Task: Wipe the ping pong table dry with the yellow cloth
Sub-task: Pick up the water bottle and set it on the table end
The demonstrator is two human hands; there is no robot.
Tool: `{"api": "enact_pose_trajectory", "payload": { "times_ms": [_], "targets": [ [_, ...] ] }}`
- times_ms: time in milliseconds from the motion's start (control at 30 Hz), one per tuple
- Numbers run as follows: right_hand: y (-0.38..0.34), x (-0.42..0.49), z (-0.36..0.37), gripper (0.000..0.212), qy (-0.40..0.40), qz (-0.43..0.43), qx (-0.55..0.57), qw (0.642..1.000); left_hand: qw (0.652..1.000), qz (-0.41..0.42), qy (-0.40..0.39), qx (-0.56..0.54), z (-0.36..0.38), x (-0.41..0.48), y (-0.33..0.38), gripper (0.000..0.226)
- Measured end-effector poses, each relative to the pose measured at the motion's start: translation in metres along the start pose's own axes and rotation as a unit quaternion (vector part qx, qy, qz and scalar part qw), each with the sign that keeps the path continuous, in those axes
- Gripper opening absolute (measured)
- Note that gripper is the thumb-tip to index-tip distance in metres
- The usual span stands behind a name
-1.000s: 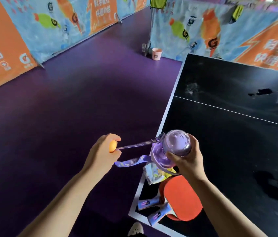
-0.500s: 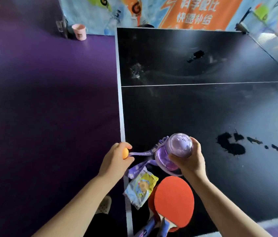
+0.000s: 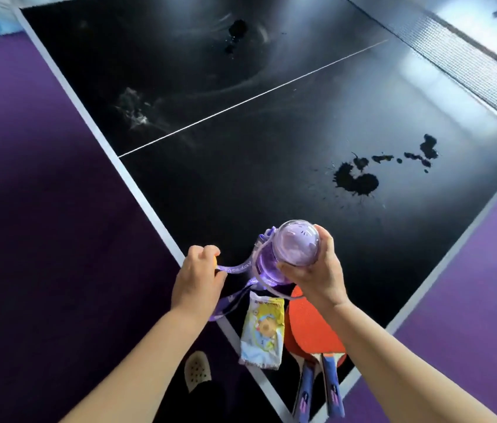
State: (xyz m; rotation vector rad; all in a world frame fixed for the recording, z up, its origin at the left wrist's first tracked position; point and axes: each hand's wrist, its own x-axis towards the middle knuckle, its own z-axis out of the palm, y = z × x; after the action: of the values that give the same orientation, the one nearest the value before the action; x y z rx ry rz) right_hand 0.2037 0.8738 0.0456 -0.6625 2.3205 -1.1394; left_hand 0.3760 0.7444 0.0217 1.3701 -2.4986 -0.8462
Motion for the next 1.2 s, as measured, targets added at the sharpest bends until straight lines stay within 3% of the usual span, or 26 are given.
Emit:
{"api": "enact_pose_trajectory", "payload": {
  "times_ms": [133, 233, 367, 567, 667, 833, 933, 1000, 1200],
  "targets": [
    [-0.002, 0.004, -0.006, 0.097, -0.031, 0.014, -0.051, 0.998, 0.992, 0.116, 0.046, 0.022, 0.018, 0.000, -0.007, 0.053],
    [-0.004, 0.009, -0.013, 0.101, -0.039, 0.015, -0.112, 0.993, 0.991, 0.133, -0.002, 0.015, 0.037, -0.003, -0.010, 0.066],
    [0.000, 0.013, -0.015, 0.108, -0.043, 0.021, -0.146, 0.988, 0.988, 0.087, -0.115, -0.058, 0.050, -0.001, -0.001, 0.046],
    [0.002, 0.021, -0.024, 0.119, -0.061, -0.052, -0.229, 0.970, 0.980, 0.122, -0.127, -0.097, 0.061, 0.003, 0.002, 0.044],
    [0.000, 0.026, -0.029, 0.120, -0.075, -0.092, -0.255, 0.960, 0.981, 0.118, -0.095, -0.122, 0.067, 0.007, 0.007, 0.039],
    [-0.002, 0.029, -0.029, 0.119, -0.094, -0.080, -0.247, 0.961, 0.984, 0.088, -0.064, -0.138, 0.074, -0.004, 0.018, 0.023],
    [0.000, 0.029, -0.029, 0.119, -0.095, -0.082, -0.240, 0.963, 0.991, 0.113, -0.034, -0.070, 0.089, -0.013, 0.008, 0.035],
    [0.001, 0.029, -0.030, 0.118, -0.096, -0.083, -0.240, 0.962, 0.995, 0.085, -0.021, -0.038, 0.094, -0.015, 0.006, 0.042],
    [0.003, 0.027, -0.033, 0.116, -0.100, -0.095, -0.228, 0.964, 0.997, 0.073, -0.006, -0.012, 0.089, -0.026, 0.013, 0.048]
  ]
}}
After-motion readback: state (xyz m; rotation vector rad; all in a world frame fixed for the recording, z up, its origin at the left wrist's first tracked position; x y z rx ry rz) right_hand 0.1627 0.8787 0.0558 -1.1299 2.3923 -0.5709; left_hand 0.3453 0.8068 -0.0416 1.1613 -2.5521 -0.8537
